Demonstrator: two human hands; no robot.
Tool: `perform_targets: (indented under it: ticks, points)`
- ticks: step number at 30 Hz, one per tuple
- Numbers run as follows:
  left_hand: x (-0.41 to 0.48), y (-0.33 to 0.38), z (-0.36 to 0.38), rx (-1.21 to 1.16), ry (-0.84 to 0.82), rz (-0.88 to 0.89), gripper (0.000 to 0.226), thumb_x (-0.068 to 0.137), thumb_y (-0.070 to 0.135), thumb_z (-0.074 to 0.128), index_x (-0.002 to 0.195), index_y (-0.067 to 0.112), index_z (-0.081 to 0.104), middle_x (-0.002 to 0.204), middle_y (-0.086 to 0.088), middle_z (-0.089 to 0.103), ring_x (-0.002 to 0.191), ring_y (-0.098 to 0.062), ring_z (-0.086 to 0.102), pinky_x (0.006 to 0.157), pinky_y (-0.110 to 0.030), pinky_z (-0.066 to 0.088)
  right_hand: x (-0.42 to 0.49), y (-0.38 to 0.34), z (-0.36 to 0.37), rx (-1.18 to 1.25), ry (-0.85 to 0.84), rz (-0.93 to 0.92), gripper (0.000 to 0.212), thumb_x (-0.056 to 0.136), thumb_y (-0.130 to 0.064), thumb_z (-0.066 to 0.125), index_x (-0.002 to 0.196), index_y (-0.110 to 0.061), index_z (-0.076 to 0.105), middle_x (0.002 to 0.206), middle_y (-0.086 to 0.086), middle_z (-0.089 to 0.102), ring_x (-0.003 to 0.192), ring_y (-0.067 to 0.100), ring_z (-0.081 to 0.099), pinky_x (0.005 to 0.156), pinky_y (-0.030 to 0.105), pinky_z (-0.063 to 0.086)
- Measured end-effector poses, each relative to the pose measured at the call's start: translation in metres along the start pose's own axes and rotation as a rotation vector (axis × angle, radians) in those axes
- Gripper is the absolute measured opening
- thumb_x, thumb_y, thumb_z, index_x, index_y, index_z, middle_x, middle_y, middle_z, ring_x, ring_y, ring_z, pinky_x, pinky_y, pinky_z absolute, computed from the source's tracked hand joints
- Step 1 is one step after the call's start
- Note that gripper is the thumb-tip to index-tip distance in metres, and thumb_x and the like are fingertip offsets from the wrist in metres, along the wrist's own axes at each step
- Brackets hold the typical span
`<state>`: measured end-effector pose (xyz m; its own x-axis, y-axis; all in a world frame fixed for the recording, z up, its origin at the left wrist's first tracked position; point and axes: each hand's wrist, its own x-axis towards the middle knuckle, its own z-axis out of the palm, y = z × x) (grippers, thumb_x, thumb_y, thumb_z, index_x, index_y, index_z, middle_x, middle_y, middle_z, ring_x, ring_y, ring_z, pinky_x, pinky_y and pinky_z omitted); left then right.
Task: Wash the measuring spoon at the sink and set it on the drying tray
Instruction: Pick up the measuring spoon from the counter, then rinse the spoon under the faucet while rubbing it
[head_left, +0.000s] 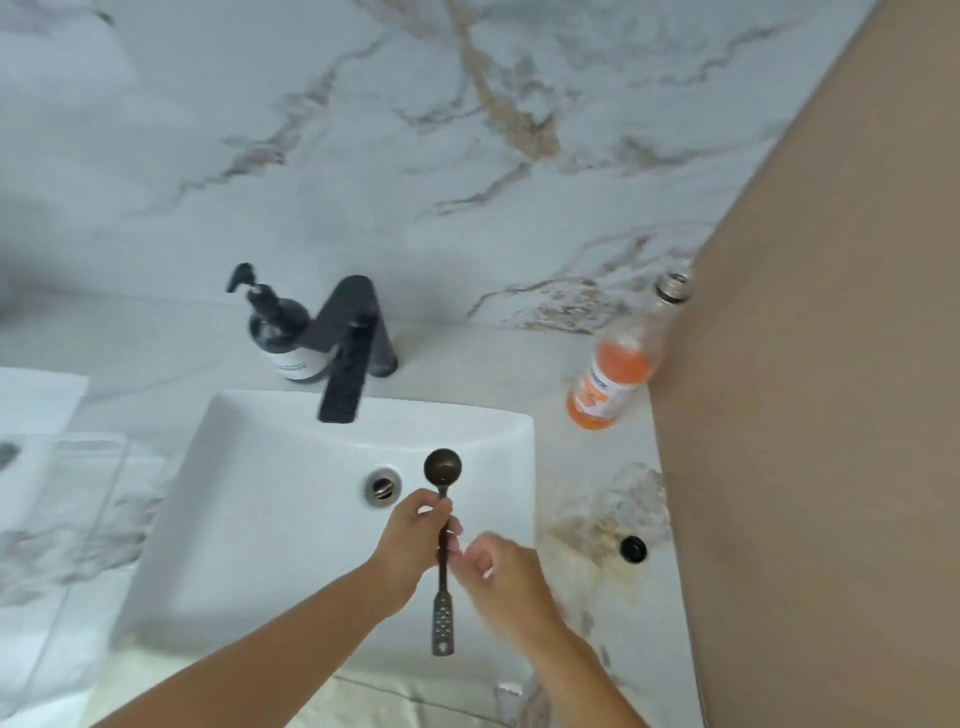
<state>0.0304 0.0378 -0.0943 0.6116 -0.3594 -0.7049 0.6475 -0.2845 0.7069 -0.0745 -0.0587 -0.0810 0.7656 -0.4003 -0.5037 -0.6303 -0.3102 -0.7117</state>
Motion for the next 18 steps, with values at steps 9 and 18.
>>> perform_targets:
  ticks: [9, 18]
  points:
    - [0.027, 0.003, -0.091, -0.138, 0.155, -0.056, 0.02, 0.099, 0.013, 0.047, 0.083, 0.009, 0.059, 0.061, -0.005, 0.05, 0.044, -0.014, 0.034, 0.041, -0.024, 0.031, 0.09, -0.204, -0.002, 1.029, -0.204, 0.08, 0.013, 0.094, -0.009, 0.059, 0.103, -0.001, 0.061, 0.11, 0.019, 0.066, 0.068, 0.028, 0.075, 0.057, 0.033, 0.061]
    - [0.049, 0.022, -0.093, -0.208, 0.151, -0.175, 0.047, 0.096, 0.04, 0.051, 0.06, 0.01, 0.052, 0.046, -0.002, 0.048, 0.04, -0.018, 0.037, 0.042, -0.024, 0.035, 0.103, -0.25, -0.015, 1.254, -0.257, 0.164, 0.051, 0.09, -0.016, 0.06, 0.133, 0.01, 0.053, 0.129, 0.03, 0.063, 0.085, 0.037, 0.073, 0.061, 0.03, 0.06]
